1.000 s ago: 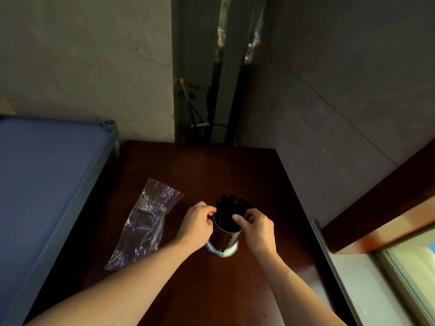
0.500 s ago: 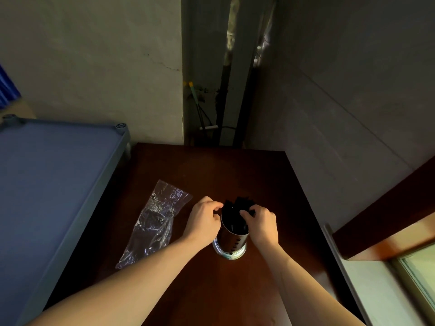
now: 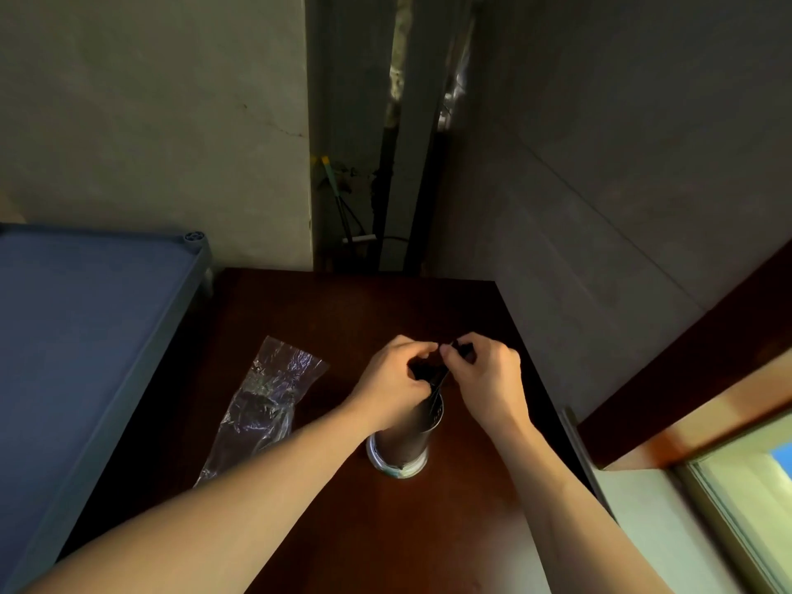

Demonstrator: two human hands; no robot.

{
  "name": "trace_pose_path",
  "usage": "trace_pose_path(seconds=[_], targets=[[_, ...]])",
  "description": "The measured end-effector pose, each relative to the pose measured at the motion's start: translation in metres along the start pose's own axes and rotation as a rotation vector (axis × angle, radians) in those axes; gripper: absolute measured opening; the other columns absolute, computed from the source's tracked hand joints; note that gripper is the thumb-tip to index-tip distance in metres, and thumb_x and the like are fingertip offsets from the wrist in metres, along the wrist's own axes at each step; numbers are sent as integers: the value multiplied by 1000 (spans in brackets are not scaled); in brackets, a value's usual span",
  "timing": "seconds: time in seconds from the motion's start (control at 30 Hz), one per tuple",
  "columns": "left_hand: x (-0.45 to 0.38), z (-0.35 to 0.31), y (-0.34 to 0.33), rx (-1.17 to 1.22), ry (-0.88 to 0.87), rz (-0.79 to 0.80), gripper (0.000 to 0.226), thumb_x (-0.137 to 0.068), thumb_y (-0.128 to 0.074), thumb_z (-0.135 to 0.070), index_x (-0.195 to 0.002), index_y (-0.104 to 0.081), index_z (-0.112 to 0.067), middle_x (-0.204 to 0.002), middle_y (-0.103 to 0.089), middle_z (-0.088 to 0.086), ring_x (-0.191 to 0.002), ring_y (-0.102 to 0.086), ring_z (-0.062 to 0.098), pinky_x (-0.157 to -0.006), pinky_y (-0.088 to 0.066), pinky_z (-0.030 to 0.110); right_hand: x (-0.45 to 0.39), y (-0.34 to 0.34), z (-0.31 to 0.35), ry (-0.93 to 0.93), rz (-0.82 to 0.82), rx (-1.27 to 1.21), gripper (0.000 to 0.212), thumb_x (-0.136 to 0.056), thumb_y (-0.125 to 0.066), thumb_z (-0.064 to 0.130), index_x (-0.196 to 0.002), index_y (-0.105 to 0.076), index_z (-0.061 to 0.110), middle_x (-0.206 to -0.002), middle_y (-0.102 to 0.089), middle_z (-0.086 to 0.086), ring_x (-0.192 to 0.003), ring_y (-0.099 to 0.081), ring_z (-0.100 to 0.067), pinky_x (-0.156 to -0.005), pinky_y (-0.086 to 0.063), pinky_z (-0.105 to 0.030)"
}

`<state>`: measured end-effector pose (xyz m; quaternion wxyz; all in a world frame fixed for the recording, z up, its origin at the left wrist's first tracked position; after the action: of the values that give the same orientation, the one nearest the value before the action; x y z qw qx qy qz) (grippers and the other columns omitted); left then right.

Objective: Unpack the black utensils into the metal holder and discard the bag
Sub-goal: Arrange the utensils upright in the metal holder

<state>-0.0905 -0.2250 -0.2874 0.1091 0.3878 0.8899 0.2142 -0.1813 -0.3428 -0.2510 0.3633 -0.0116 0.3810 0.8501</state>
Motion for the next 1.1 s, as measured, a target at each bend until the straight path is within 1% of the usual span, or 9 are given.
trace_pose_path(seconds=[0.07, 0.17, 0.27, 0.4, 0.47, 0.57, 0.73, 0.87, 1.1], targets=[[-5, -12, -5, 17, -34, 59, 33, -83, -75, -22, -115, -68, -29, -102, -64, -17, -92, -64, 2, -80, -52, 22, -4, 8, 16, 46, -11, -6, 14, -95, -69, 25, -83, -70, 18, -63, -58, 10, -61, -58, 10, -46, -41, -10], [-8, -23, -2, 70, -72, 32, 4, -88, -72, -36, -91, -71, -38, -78, -71, -20, -76, -67, -5, -65, -52, 18, -6, 14, 30, 83, -19, -54, 14, -94, -71, 25, -80, -68, 22, -62, -58, 11, -60, -59, 8, -46, -41, -10], [-12, -25, 5, 39, -56, -2, 15, -92, -68, -38, -102, -75, -30, -87, -76, -10, -83, -70, 2, -71, -59, 30, -8, 14, 36, 92, -6, -121, 14, -90, -75, 31, -82, -69, 22, -60, -57, 10, -56, -57, 4, -47, -40, -10], [-15, -27, 18, 79, -65, -56, 18, -96, -62, -35, -79, -70, -35, -58, -66, -22, -50, -56, -5, -53, -41, 14, -3, 19, 30, 55, -34, -253, 30, -85, -77, 43, -108, -70, 26, -60, -59, 8, -53, -55, 0, -50, -40, -12], [-19, -25, 29, 277, -12, -116, 13, -97, -61, -27, -88, -70, -28, -68, -73, -15, -54, -56, 4, -59, -46, 21, 8, 19, 16, -28, -84, -393, 21, -88, -74, 47, -96, -73, 28, -59, -62, 7, -50, -54, -2, -49, -41, -18], [-26, -22, 41, 697, 128, -203, 10, -101, -56, -15, -99, -65, -12, -89, -80, 8, -57, -53, 14, -55, -45, 27, 35, -6, -2, -183, 42, -643, 37, -85, -71, 53, -80, -73, 16, -55, -57, 4, -46, -45, -9, -44, -34, -22], [-28, -23, 31, 1180, 266, -145, 12, -103, -50, -13, -105, -58, -4, -98, -77, 20, -55, -51, 13, -49, -41, 22, 51, -44, -9, -347, 188, -908, 45, -81, -72, 59, -100, -76, 18, -66, -54, -2, -48, -37, -12, -43, -27, -26], [-26, -18, 13, 1268, 321, -111, 8, -104, -47, -9, -100, -52, -5, -98, -76, 22, -51, -50, 13, -45, -39, 21, 31, -36, -7, -338, 25, -1118, 47, -78, -76, 59, -102, -75, 18, -74, -59, -2, -55, -47, -9, -47, -36, -22], [-21, -1, -3, 1239, 393, -101, 23, -100, -58, -15, -114, -60, 3, -92, -77, 15, -54, -57, 12, -45, -40, 21, 12, -14, 1, -215, -162, -867, 31, -98, -60, 39, -90, -79, 17, -75, -73, -6, -61, -62, -18, -54, -50, -30]])
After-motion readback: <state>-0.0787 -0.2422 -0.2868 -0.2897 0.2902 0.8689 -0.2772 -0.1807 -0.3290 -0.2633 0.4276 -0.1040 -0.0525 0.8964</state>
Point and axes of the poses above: each hand's wrist, its own x-axis away from the middle knuckle, its own y-axis out of the back of the hand, z = x × y, the point moved 5 cm from there along -x, towards the middle knuckle
